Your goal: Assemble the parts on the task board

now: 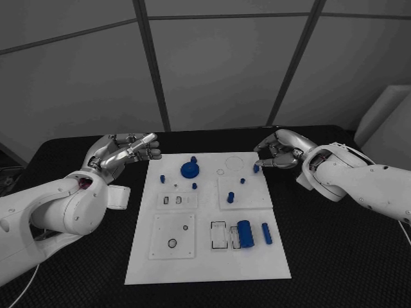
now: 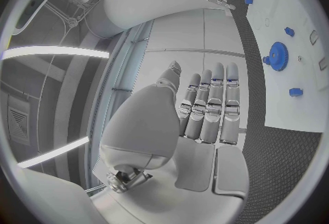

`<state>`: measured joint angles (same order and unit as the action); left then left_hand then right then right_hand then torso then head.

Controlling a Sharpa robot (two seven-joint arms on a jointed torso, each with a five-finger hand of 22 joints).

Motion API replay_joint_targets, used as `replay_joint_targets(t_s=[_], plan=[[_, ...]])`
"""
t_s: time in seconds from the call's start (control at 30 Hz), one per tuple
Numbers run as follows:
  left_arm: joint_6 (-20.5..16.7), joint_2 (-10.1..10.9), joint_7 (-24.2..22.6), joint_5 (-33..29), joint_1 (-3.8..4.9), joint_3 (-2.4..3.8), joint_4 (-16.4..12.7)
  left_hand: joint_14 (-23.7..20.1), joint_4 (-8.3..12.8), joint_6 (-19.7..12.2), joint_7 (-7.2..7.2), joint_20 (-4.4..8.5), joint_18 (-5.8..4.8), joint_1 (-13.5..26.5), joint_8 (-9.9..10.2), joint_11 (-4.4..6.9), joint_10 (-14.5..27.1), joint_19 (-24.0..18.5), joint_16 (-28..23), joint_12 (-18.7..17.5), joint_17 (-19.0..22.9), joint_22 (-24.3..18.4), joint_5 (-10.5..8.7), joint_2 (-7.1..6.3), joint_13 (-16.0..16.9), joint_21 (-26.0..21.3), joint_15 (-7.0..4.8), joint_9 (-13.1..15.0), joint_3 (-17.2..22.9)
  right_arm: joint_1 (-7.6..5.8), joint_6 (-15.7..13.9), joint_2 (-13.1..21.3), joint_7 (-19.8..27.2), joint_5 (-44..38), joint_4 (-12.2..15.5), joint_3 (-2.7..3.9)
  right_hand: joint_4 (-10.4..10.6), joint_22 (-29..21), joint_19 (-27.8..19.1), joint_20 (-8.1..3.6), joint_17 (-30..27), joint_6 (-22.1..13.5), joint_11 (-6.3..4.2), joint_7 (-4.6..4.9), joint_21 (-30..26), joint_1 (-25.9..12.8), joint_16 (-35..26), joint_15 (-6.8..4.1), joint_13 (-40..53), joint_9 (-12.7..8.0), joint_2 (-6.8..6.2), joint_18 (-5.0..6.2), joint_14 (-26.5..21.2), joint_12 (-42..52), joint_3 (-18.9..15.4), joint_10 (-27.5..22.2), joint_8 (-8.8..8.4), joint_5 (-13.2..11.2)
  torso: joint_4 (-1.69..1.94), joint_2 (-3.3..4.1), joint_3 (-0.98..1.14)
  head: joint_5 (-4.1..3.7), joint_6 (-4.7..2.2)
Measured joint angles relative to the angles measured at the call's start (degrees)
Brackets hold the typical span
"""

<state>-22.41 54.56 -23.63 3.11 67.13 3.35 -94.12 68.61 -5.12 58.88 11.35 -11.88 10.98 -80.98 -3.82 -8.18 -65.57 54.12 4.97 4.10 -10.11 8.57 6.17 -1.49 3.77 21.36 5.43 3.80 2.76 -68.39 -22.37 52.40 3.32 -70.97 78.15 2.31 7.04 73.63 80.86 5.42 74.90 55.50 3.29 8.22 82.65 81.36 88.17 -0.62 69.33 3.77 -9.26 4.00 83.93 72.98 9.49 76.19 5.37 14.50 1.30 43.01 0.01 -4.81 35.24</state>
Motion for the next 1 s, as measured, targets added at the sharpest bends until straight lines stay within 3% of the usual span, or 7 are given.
replay_joint_targets(t_s=[0.53,1.0], plan=[[0.15,-0.15,0.03,0.16,-0.01,0.00,0.38,0.00,0.15,0.00,0.00,-0.20,0.00,0.00,0.00,0.00,0.00,-0.61,-0.10,0.00,0.01,-0.13,0.00,0.00,-0.01,-0.17,0.00,-0.01,0.15,1.73,3.46,-1.65,-0.53,0.13,-3.26,0.01,-0.09,-0.31,-0.40,0.00,0.04,-1.71,0.09,0.16,-0.22,0.30,0.00,0.00,-0.33,0.01,-0.30,0.00,0.00,-0.28,-0.54,-0.26,-0.94,-0.01,0.03,-0.01,-0.10,0.30,0.64],[0.16,-0.29,0.03,0.22,-0.02,0.00,0.60,0.00,0.15,0.00,0.00,-0.21,0.00,0.00,0.00,-0.01,0.01,-0.60,-0.32,0.00,-0.04,-0.18,0.00,0.00,-0.02,-0.39,0.00,-0.01,0.15,2.18,4.72,-3.05,-0.96,-0.09,-5.25,0.03,0.07,-0.31,-0.40,0.00,0.03,-1.71,0.09,0.16,-0.22,0.35,0.00,0.00,0.01,0.11,-0.25,0.00,0.00,-0.28,-0.68,-0.25,-0.94,-0.01,0.03,-0.05,-0.07,0.53,0.90]])
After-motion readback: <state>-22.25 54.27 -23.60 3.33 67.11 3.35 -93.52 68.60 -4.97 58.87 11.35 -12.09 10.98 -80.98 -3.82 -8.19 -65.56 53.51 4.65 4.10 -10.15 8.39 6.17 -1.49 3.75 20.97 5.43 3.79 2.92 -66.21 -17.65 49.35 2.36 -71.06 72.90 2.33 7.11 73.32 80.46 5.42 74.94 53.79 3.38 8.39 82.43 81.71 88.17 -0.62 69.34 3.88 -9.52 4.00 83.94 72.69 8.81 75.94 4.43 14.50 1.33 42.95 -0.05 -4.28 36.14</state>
